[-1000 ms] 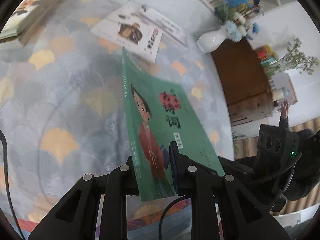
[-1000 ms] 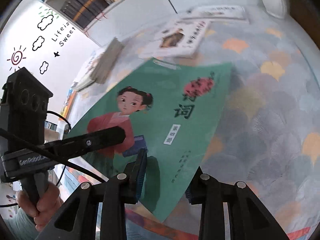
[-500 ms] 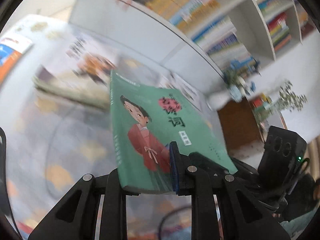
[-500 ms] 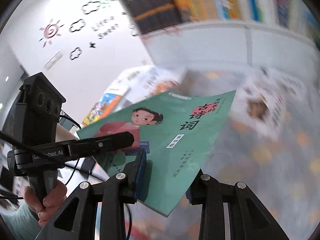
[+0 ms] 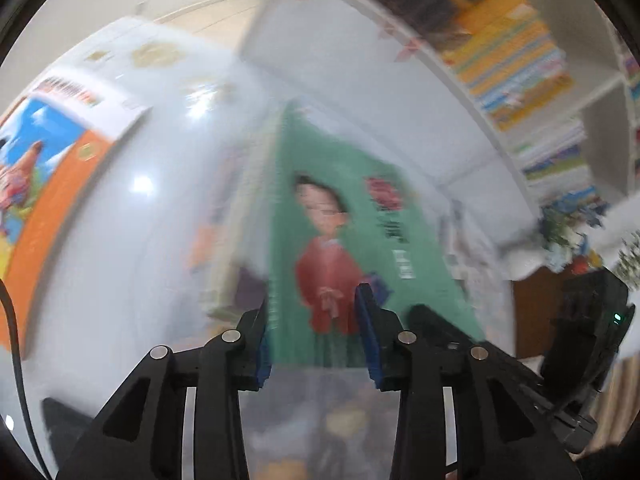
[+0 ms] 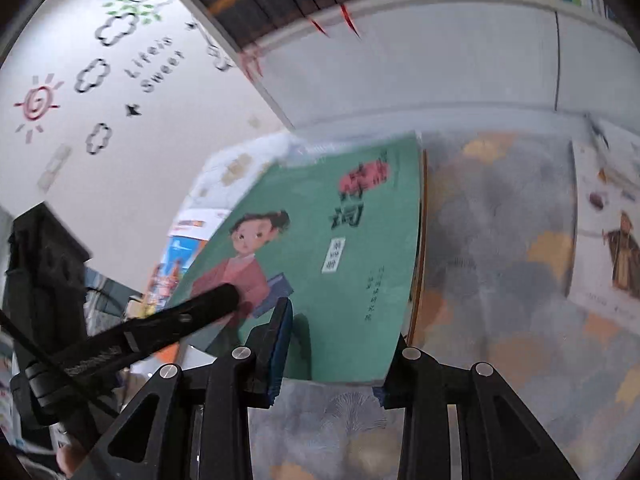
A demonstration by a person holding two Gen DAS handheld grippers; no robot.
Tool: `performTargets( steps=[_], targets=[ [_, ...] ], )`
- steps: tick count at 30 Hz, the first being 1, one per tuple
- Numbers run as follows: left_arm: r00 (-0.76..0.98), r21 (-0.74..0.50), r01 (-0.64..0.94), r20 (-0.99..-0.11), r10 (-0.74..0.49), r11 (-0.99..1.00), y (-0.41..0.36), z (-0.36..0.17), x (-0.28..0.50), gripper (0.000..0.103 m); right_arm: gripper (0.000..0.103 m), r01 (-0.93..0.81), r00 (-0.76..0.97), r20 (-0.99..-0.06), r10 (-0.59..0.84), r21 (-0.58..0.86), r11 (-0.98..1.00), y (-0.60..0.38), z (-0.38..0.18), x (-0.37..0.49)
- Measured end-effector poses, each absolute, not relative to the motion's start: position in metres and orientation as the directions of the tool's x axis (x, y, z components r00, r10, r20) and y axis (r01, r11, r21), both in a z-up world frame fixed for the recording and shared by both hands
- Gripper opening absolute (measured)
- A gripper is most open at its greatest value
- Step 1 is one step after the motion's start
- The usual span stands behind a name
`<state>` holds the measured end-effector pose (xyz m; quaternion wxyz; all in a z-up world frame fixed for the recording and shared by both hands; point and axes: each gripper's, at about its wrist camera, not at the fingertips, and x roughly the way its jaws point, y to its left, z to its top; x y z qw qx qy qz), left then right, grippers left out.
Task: Organize books
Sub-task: 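Lower the green book onto the stack and open the left gripper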
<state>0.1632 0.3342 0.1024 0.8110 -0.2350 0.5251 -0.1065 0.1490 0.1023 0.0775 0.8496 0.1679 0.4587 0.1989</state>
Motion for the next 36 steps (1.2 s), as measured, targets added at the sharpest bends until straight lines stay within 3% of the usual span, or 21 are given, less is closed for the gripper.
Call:
performTargets(
  steps=[4,7,9,12,15,19,24,36],
  targets=[
    [0.458,-0.515,-0.156,-0.794,-0.400,0.843,0.357,0.087,0.158,0.034,0.034,-0.169,0.493,-0.748,0.444,0.418,0.893,0.109,0.064,0.142],
    [0.490,-0.543,-0.194,-0.775,-0.399,0.817,0.355,0.091,0.160,0.034,0.034,-0.085,0.463,-0.751,0.470,0.491,0.867,0.106,0.057,0.157],
    [0.520,-0.527,-0.166,-0.765,-0.380,0.834,0.350,0.102,0.146,0.034,0.034,-0.093,0.444,-0.780,0.441,0.450,0.888,0.104,0.061,0.154],
    [0.515,-0.453,-0.146,-0.794,-0.323,0.879,0.340,0.109,0.097,0.034,0.034,-0.192,0.437,-0.807,0.397,0.348,0.918,0.090,0.059,0.107],
    [0.487,-0.446,-0.162,-0.812,-0.322,0.880,0.320,0.102,0.032,0.034,0.045,-0.217,0.423,-0.808,0.411,0.350,0.911,0.055,0.037,0.039],
    [0.433,-0.424,-0.187,-0.846,-0.313,0.886,0.276,0.085,-0.049,0.034,0.045,-0.218,0.357,-0.870,0.340,0.277,0.936,0.024,0.000,-0.020],
    [0.420,-0.495,-0.240,-0.829,-0.370,0.835,0.231,0.074,-0.101,0.034,0.045,-0.273,0.342,-0.876,0.339,0.253,0.928,-0.011,-0.009,-0.048],
    [0.401,-0.427,-0.078,-0.841,-0.364,0.901,0.122,0.096,-0.125,0.035,0.045,-0.244,0.307,-0.886,0.348,0.280,0.928,-0.057,-0.024,-0.079]
  ],
)
